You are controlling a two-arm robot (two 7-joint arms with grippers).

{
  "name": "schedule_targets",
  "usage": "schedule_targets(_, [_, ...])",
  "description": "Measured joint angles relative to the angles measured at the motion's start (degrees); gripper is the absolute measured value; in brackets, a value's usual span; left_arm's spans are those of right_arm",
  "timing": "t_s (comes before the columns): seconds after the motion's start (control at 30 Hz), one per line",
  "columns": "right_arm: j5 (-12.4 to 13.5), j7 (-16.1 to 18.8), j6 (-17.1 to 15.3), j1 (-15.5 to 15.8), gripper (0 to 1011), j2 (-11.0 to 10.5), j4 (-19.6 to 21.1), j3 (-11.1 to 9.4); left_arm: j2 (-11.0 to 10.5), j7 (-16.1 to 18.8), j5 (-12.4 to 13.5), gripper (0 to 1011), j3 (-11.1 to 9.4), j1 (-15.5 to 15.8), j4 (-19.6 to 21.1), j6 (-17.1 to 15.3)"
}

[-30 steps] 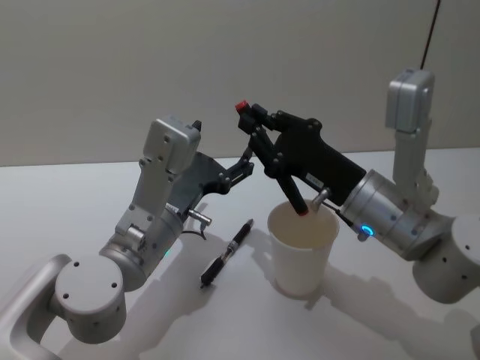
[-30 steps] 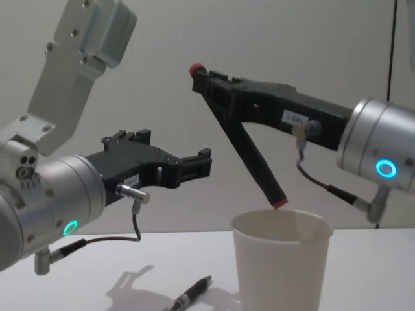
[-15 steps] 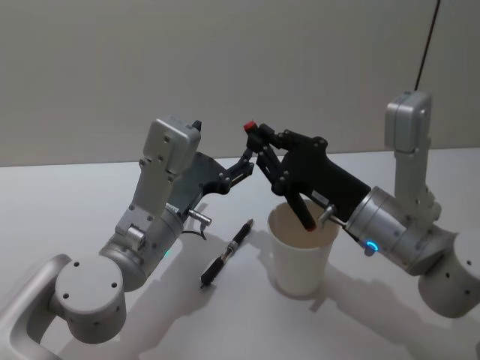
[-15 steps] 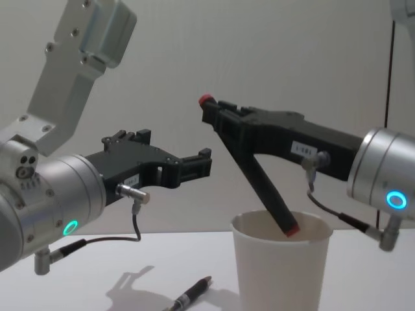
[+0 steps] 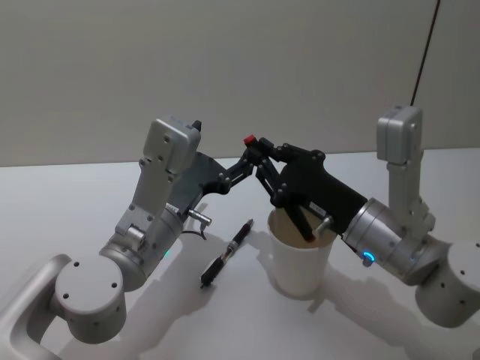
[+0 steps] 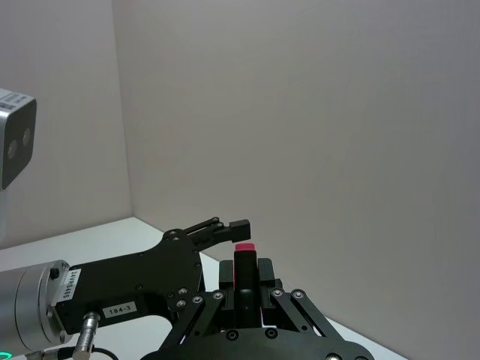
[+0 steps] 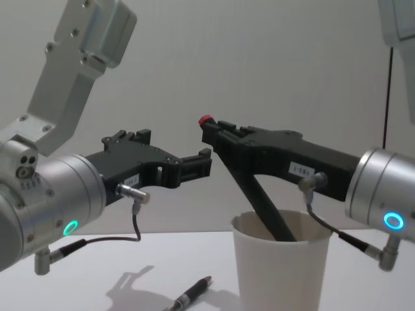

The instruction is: Place the pen into the pen holder.

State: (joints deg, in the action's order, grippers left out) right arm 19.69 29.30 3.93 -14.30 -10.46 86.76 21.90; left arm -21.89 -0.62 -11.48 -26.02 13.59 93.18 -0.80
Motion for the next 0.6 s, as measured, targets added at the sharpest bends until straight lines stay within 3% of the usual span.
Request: schedule_targets(0.6, [-2.69,-1.67,1.30,1.27,175,-0.54,0.49,0.84,0.00,0.00,0.00,1001,0.00,0.00,0.00,0.00])
